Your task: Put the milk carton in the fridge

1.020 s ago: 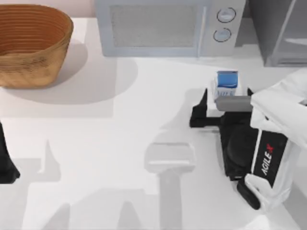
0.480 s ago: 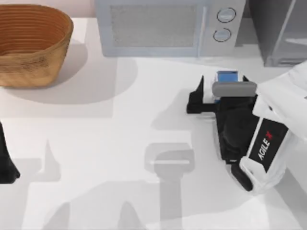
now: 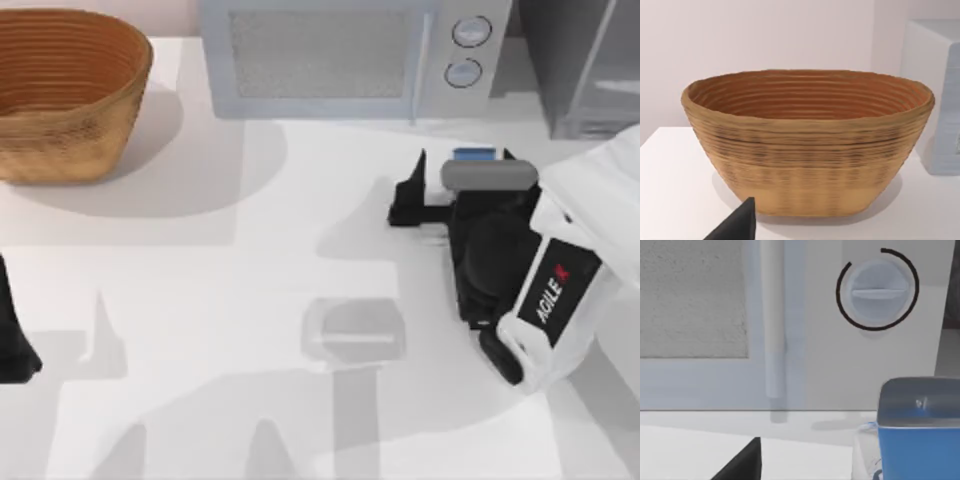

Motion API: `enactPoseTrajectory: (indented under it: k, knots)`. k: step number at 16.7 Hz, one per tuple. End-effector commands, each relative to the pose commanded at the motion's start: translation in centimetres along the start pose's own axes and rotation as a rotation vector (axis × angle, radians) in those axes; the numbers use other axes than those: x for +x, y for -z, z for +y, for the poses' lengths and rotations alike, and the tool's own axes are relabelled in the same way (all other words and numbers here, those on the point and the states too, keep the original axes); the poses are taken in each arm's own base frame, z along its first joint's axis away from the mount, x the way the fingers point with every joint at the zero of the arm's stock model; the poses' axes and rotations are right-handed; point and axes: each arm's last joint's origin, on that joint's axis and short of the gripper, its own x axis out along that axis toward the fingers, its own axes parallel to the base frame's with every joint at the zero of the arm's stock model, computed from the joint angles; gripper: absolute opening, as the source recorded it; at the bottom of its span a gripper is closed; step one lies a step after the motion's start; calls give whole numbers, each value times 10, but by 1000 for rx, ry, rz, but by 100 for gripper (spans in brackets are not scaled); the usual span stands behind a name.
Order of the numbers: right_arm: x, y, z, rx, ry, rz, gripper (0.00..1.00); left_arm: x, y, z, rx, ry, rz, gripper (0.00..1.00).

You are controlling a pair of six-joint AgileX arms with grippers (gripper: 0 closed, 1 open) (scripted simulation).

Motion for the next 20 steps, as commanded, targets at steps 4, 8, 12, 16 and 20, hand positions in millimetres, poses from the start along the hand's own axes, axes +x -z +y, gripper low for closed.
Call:
enactPoseTrajectory:
  k: [4, 8, 12, 16, 20]
  knots:
    - [0, 0, 0, 0, 0, 0, 55, 0, 0, 0, 0, 0, 0, 100]
    - [0, 0, 0, 0, 0, 0, 25, 0, 0, 0, 0, 0, 0, 100]
    - [0, 0, 0, 0, 0, 0, 0, 0, 0, 0, 0, 0, 0, 100]
    - [0, 0, 0, 0, 0, 0, 0, 0, 0, 0, 0, 0, 0, 100]
    - [0, -1, 1, 1, -2, -1, 0, 0, 0, 0, 0, 0, 0, 100]
